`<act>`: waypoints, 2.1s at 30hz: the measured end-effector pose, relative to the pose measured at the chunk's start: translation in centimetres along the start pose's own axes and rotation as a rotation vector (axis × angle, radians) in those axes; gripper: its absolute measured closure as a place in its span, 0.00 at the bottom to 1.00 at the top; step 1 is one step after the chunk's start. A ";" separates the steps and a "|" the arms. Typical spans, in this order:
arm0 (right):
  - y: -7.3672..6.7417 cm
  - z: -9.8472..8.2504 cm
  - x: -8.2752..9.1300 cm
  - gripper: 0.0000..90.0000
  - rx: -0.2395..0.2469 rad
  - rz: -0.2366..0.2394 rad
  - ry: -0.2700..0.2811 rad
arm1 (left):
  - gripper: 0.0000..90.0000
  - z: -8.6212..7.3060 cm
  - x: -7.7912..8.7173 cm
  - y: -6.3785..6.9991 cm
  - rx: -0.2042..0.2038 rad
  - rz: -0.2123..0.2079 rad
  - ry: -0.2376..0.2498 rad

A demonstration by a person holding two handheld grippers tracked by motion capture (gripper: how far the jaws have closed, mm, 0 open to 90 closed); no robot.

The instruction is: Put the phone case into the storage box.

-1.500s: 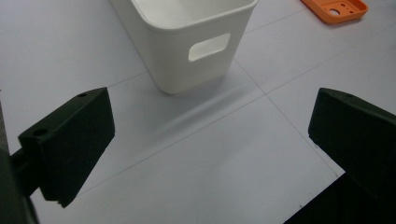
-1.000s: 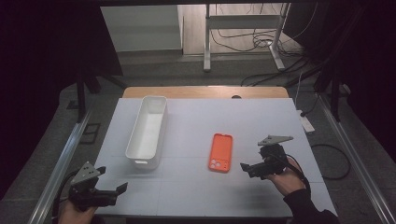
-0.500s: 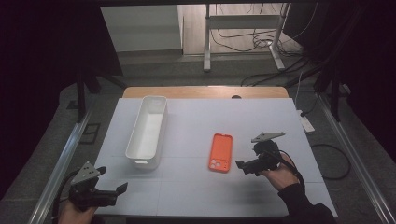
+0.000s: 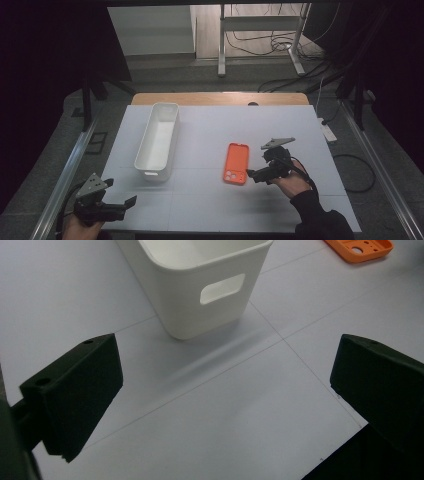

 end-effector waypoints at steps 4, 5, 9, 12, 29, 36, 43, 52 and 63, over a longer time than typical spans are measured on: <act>-0.1 0.5 -0.7 0.00 0.003 0.007 -0.010 | 0.01 0.0 0.0 0.0 -0.001 0.001 0.000; -0.1 0.6 -0.8 0.00 0.001 0.003 -0.011 | 0.01 0.0 0.0 0.0 -0.001 0.001 0.000; -0.2 1.0 -1.2 0.00 0.009 0.001 -0.020 | 0.01 0.0 0.0 0.0 -0.002 0.000 -0.001; -0.2 1.3 -1.5 0.00 0.014 0.000 -0.022 | 0.01 0.0 0.0 0.0 -0.003 0.000 -0.001; -0.6 3.1 -2.7 0.00 0.019 0.008 -0.041 | 0.01 0.0 -0.1 0.1 -0.007 -0.002 -0.003; -0.9 3.8 -3.4 0.00 0.028 -0.004 -0.054 | 0.01 0.0 -0.1 0.1 -0.011 -0.001 -0.005; -1.1 4.4 -4.1 0.00 0.048 -0.021 -0.072 | 0.01 0.0 -0.1 0.1 -0.013 -0.001 -0.007; -1.2 5.0 -4.8 0.00 0.048 -0.023 -0.095 | 0.01 0.1 -0.1 0.1 -0.017 -0.001 -0.008; -1.4 5.2 -4.8 0.42 0.080 -0.007 -0.118 | 0.01 0.1 -0.1 0.1 -0.019 0.001 -0.009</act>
Point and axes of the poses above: each handheld gripper's, and its own axes: x roughly backward along the jaws, z roughly out of its top, y roughly to its right, the point moved 4 cm from there along -x, roughly forward along the jaws, and after that the axes turned 12 degrees about -y, right-handed, at the moved point
